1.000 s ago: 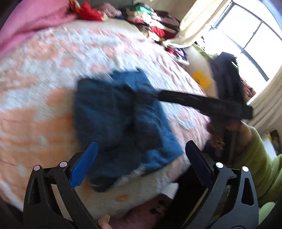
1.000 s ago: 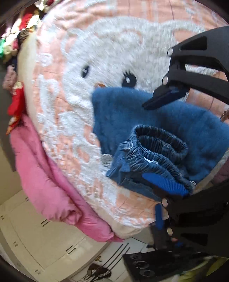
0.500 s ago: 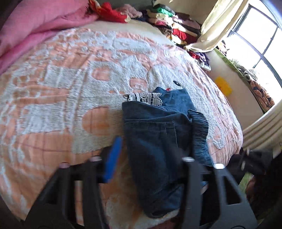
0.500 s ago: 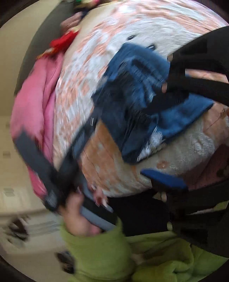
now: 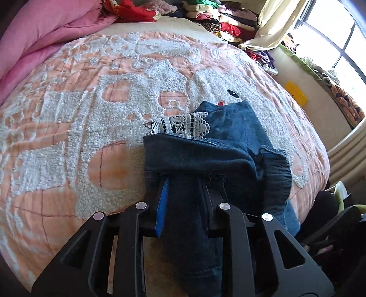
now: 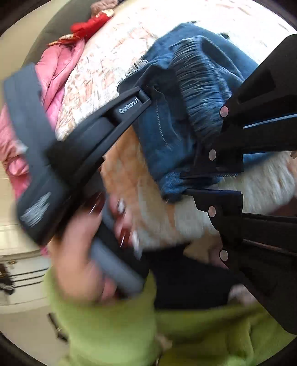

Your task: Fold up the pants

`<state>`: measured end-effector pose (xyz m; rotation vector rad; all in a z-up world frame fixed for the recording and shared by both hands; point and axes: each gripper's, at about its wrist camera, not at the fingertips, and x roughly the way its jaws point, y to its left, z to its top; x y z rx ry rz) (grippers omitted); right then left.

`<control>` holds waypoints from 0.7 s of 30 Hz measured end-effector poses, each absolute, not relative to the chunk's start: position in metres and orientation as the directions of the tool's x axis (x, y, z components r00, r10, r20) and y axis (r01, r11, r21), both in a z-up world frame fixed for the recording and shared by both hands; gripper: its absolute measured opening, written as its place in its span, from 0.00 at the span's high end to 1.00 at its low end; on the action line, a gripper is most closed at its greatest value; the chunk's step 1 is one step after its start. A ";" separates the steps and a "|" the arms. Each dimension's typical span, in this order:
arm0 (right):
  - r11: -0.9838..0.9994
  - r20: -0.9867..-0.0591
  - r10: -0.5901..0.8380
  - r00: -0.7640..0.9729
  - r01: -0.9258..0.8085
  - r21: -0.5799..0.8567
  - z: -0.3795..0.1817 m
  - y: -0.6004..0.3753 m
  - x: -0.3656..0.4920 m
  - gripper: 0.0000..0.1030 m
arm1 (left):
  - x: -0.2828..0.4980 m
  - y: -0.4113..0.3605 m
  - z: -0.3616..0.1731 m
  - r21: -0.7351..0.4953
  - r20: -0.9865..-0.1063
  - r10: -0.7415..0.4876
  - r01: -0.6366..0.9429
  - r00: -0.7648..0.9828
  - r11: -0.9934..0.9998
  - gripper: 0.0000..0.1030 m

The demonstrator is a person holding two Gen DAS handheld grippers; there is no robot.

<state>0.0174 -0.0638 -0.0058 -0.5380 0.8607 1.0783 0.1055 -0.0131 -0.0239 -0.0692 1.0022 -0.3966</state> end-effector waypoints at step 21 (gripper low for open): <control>0.539 -0.780 0.576 0.245 -0.831 0.136 0.012 -0.101 0.011 0.78 | 0.086 -0.018 -0.008 -0.188 -0.779 -0.324 0.292 0.537 0.938 0.53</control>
